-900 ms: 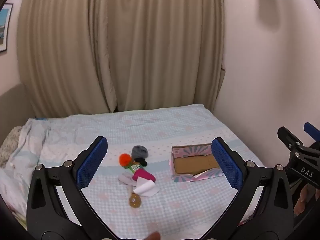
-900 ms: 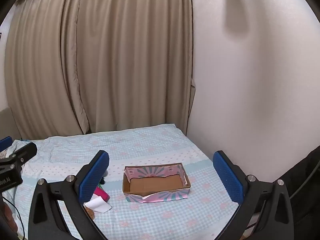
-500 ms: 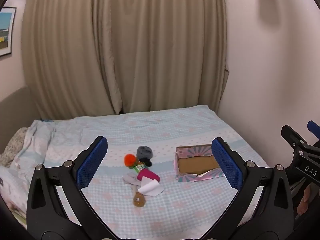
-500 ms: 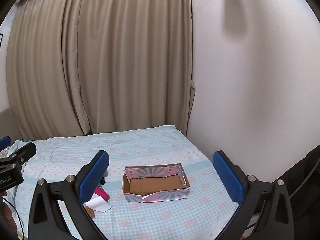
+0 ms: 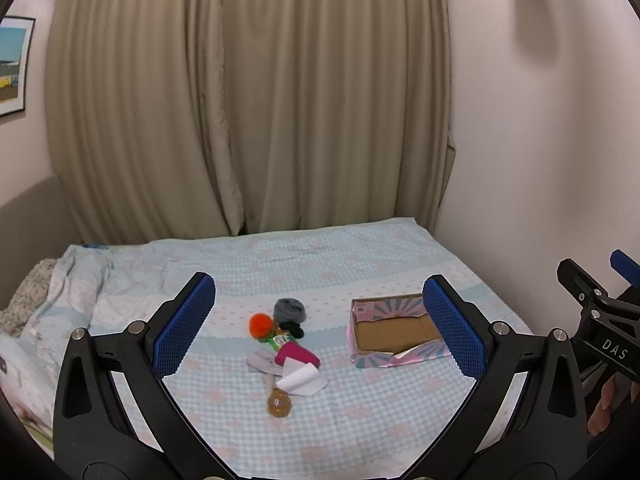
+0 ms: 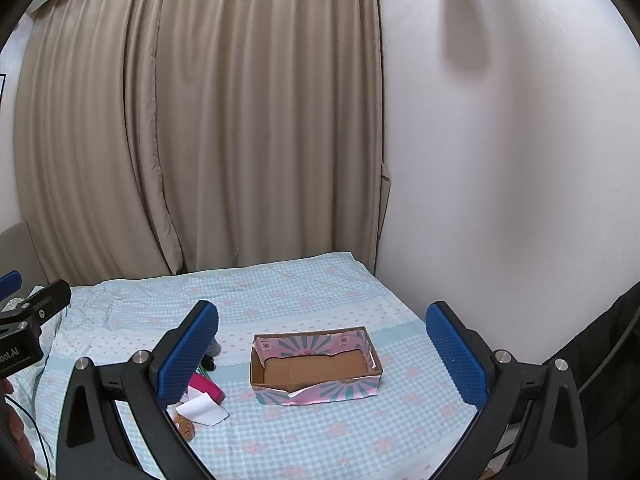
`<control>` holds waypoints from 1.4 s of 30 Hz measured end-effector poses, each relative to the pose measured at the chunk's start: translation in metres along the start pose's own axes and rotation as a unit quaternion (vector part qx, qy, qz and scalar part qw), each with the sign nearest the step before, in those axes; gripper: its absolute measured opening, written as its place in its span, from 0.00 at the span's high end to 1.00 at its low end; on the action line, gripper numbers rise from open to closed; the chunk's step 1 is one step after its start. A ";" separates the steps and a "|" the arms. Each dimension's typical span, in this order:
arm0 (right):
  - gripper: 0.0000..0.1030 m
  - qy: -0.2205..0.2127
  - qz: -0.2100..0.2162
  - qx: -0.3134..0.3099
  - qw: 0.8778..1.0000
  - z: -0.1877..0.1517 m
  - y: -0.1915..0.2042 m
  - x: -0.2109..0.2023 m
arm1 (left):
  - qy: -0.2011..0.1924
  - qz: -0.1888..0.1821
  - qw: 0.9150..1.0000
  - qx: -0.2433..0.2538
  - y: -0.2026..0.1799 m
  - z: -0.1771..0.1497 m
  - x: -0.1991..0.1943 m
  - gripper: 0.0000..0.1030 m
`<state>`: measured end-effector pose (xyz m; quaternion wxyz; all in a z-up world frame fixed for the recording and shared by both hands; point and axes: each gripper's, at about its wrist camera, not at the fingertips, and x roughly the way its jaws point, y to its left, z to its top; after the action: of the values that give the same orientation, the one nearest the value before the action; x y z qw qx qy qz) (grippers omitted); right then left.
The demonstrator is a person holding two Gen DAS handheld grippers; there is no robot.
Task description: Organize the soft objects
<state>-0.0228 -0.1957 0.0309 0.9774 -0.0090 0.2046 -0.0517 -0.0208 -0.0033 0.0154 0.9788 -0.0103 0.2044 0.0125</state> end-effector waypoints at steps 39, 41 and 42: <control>0.00 -0.005 0.003 -0.002 1.000 -0.005 0.000 0.007 | -0.001 0.004 1.000 -0.002 -0.002 -0.002 -0.003 0.00; 0.00 -0.005 0.004 -0.001 1.000 -0.005 0.000 0.007 | -0.002 0.005 1.000 -0.002 -0.002 -0.002 -0.004 0.00; 0.00 -0.006 0.005 -0.001 1.000 -0.004 0.000 0.007 | -0.002 0.005 1.000 -0.003 -0.002 -0.002 -0.004 0.00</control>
<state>-0.0183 -0.1962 0.0242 0.9788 -0.0095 0.1992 -0.0468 -0.0253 -0.0057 0.0148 0.9790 -0.0120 0.2028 0.0180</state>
